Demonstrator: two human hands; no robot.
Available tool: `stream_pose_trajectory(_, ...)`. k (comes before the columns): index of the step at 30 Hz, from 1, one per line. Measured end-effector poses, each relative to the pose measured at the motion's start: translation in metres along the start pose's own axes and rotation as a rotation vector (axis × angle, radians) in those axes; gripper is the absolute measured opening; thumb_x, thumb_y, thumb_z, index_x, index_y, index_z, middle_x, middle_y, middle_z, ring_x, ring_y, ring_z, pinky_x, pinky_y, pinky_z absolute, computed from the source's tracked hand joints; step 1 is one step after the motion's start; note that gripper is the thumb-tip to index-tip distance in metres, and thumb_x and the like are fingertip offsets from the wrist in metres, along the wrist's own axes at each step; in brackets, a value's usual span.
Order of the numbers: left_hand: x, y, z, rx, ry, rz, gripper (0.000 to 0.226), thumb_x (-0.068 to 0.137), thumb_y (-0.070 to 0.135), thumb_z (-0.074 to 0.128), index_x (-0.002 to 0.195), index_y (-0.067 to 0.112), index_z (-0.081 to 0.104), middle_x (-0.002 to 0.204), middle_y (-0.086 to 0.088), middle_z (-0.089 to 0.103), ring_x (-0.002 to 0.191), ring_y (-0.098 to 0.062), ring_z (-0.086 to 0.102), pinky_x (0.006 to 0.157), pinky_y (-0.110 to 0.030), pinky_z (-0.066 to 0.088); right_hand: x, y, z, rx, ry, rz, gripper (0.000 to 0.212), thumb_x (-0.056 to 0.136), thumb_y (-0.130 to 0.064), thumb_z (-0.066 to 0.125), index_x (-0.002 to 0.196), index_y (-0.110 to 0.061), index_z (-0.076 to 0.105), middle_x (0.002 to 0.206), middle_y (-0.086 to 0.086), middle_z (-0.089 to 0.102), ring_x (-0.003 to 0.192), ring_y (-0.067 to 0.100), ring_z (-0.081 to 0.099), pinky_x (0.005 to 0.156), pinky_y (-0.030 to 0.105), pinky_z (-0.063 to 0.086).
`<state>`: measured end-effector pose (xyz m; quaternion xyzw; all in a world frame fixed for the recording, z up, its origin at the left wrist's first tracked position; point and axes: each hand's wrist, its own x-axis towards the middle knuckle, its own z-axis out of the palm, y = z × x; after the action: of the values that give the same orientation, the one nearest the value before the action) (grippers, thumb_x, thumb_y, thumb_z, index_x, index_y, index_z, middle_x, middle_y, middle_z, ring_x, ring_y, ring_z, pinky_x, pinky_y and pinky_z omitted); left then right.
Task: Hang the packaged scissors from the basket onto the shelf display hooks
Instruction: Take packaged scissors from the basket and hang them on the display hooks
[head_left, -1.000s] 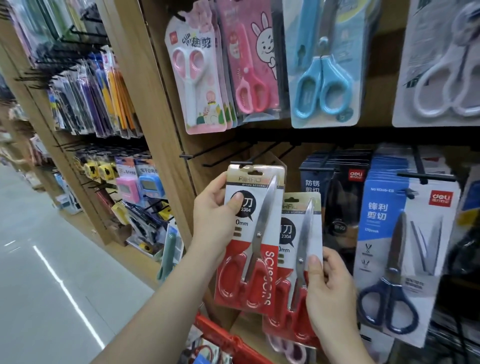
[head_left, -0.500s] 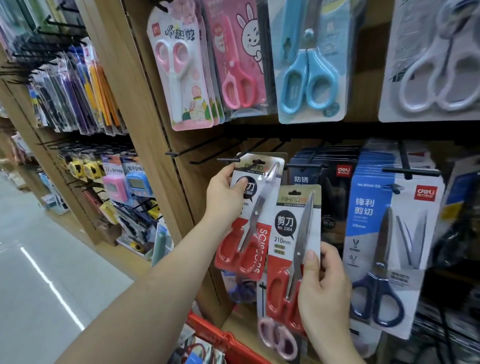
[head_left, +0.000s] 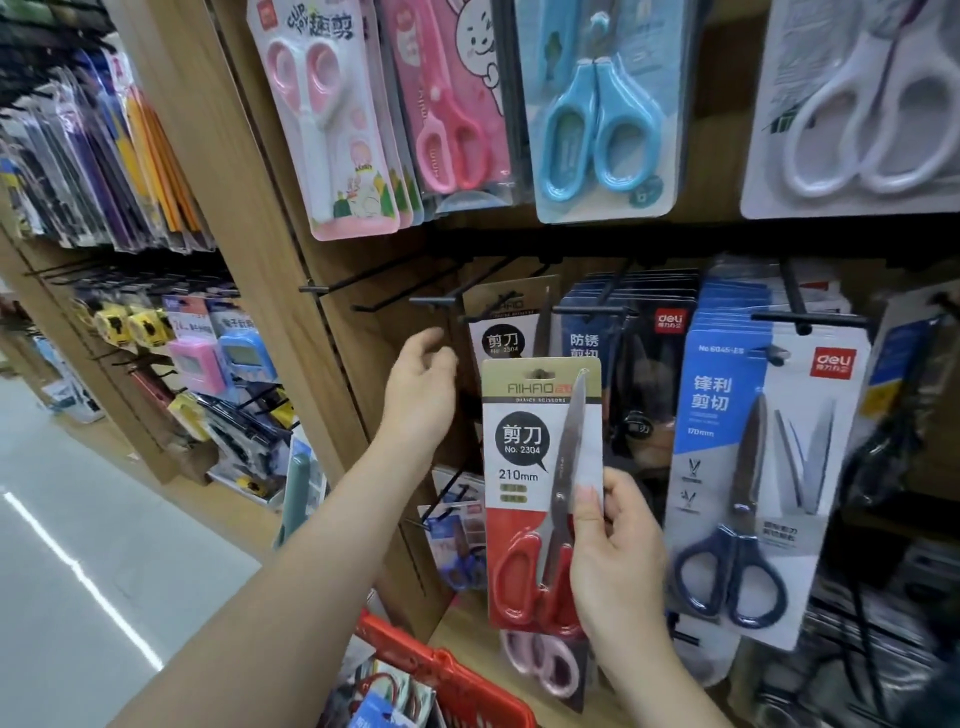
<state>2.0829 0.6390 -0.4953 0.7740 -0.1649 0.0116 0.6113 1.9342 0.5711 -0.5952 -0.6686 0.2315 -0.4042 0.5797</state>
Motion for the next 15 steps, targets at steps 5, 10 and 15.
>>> stream_pose_trajectory(5, -0.071, -0.003, -0.023, -0.302, -0.365, -0.157, 0.026, 0.103, 0.029, 0.047, 0.121, 0.017, 0.062, 0.105, -0.004, 0.077, 0.097, -0.022, 0.074, 0.082, -0.04, 0.059, -0.004, -0.009, 0.006, 0.111, -0.061, 0.006, 0.021, 0.102, -0.017, 0.048, 0.091, -0.028, 0.062, 0.087, -0.009, 0.074, 0.078, 0.008, 0.071, 0.071, 0.033, 0.058)
stream_pose_trajectory(10, -0.083, -0.026, -0.02, -0.248, -0.274, -0.059, 0.026, 0.096, 0.0, 0.057, 0.118, 0.014, 0.061, 0.102, -0.005, 0.077, 0.093, -0.026, 0.074, 0.082, -0.047, 0.059, -0.008, -0.017, 0.009, 0.202, -0.15, 0.008, 0.019, 0.101, -0.016, 0.051, 0.11, -0.026, 0.063, 0.094, -0.006, 0.076, 0.084, 0.007, 0.073, 0.069, 0.022, 0.057)
stream_pose_trajectory(15, -0.07, -0.016, -0.028, -0.281, -0.104, 0.064, 0.022, 0.096, 0.002, 0.059, 0.112, 0.016, 0.061, 0.096, -0.003, 0.078, 0.086, -0.023, 0.075, 0.073, -0.041, 0.061, -0.013, -0.018, 0.014, 0.2, -0.396, 0.086, 0.045, 0.1, -0.024, 0.051, 0.135, -0.05, 0.038, 0.118, -0.007, 0.068, 0.102, 0.006, 0.069, 0.08, 0.026, 0.06)
